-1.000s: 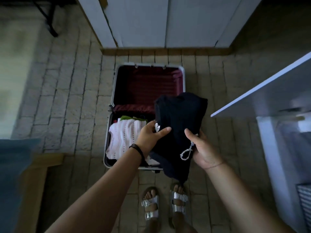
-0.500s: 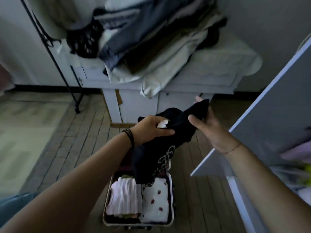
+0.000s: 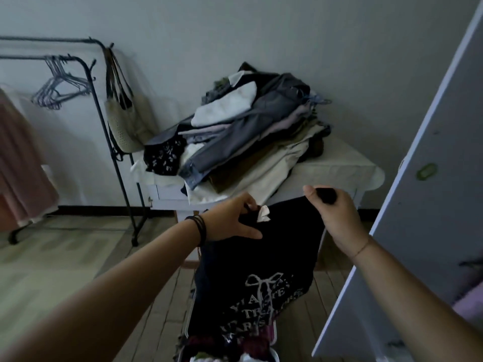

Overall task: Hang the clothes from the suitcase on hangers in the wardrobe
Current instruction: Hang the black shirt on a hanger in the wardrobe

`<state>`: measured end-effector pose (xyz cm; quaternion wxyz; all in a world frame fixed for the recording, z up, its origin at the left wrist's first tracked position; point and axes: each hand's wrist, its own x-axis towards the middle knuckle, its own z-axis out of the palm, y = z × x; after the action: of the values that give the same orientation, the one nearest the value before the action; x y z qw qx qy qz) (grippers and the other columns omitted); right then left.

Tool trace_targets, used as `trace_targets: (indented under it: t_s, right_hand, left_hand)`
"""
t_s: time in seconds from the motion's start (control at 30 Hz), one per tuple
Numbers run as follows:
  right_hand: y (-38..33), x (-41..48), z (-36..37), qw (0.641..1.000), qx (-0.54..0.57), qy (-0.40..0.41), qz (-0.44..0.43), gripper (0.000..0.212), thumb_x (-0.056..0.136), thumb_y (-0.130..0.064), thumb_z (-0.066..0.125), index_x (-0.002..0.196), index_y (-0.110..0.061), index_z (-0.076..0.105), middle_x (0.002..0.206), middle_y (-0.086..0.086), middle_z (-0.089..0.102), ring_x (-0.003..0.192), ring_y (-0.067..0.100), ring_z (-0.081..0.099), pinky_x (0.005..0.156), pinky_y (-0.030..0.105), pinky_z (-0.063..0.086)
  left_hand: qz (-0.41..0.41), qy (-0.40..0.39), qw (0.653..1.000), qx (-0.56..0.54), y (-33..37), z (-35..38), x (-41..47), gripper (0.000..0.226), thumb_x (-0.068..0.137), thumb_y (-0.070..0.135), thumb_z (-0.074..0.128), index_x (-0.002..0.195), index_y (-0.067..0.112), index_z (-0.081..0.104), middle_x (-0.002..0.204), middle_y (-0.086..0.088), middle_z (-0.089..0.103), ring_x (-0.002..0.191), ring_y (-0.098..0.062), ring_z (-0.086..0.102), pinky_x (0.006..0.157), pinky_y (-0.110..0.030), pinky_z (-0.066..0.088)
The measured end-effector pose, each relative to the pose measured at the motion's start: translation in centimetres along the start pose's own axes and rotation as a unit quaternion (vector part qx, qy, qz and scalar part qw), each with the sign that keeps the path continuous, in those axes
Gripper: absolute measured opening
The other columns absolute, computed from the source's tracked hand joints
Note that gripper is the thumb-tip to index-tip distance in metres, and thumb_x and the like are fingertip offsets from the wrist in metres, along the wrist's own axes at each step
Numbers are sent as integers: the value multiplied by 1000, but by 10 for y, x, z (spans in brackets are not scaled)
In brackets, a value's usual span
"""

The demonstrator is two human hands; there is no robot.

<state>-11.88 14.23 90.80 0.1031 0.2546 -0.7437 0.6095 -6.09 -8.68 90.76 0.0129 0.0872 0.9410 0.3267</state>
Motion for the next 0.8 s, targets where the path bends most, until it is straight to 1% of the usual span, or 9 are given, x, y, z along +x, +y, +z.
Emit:
trace_targets:
  t_s: [0.1, 0.17, 0.3, 0.37, 0.43, 0.5, 0.63, 0.7, 0.8]
  right_hand:
    - [-11, 11, -11, 993, 80, 75, 45, 41, 85, -45, 57, 55, -17, 57, 51, -4, 58, 55, 14, 59, 61, 31, 44]
    - [-14, 18, -21, 984, 120, 106, 77, 37, 87, -40, 59, 59, -17, 54, 48, -12, 56, 50, 5, 57, 60, 28, 44]
    - [-25, 25, -44, 977, 145, 120, 96, 43, 65, -59, 67, 64, -19, 52, 61, -3, 53, 54, 11, 57, 64, 30, 44]
    - [-25, 24, -54, 971, 165, 134, 107, 35, 75, -51, 66, 69, -19, 54, 65, -2, 56, 54, 9, 60, 62, 28, 49]
    - [-17, 20, -64, 965, 190, 128, 127, 27, 86, -38, 62, 73, -15, 57, 63, -3, 64, 57, 9, 66, 55, 22, 53]
    - [-15, 12, -73, 962, 205, 105, 147, 29, 84, -39, 63, 79, -10, 61, 66, -2, 68, 63, 11, 69, 53, 20, 53]
    - [-17, 3, -98, 971, 176, 86, 138, 71, 48, -61, 83, 87, -7, 59, 76, 7, 62, 69, 17, 66, 61, 23, 54]
    - [-18, -4, -116, 977, 154, 78, 126, 71, 43, -61, 85, 80, -9, 56, 67, 3, 58, 63, 13, 62, 59, 21, 52]
    - [-17, -19, -146, 982, 126, 72, 118, 51, 45, -55, 87, 68, -15, 65, 64, -1, 60, 60, 9, 60, 60, 18, 50]
  left_hand:
    - [0, -9, 999, 43, -6, -18, -8, 32, 78, 33, 75, 98, 19, 54, 93, 0, 65, 84, -16, 62, 77, -31, 51]
    - [-10, -25, 999, 24, -9, -25, -11, 21, 81, 32, 72, 91, 17, 63, 80, 3, 62, 71, -9, 59, 69, -21, 47]
    - [-35, 28, 991, -126, -6, -28, -8, 8, 85, 28, 68, 83, 20, 68, 73, 11, 67, 67, 2, 61, 67, -10, 44]
    - [-42, 79, 958, -273, -2, -25, -2, 13, 86, 26, 65, 92, 15, 69, 88, 2, 72, 83, -10, 68, 76, -18, 50]
    - [-48, 114, 924, -362, 6, -20, 6, 17, 89, 25, 62, 96, 11, 67, 90, -4, 73, 84, -18, 70, 72, -21, 54]
    - [-51, 134, 908, -394, 15, -13, 14, 22, 90, 28, 61, 99, 9, 66, 90, -8, 73, 81, -22, 70, 69, -25, 56]
    - [-77, 121, 874, -464, 37, -6, 32, 31, 81, 35, 71, 97, 8, 68, 92, -14, 73, 83, -29, 70, 78, -37, 58]
    - [-79, 83, 869, -482, 50, -1, 40, 29, 78, 34, 74, 93, 9, 69, 88, -13, 73, 79, -28, 71, 75, -36, 58]
    - [-51, 48, 875, -479, 67, 12, 54, 21, 82, 29, 70, 91, 9, 71, 87, -13, 73, 76, -26, 71, 74, -35, 59]
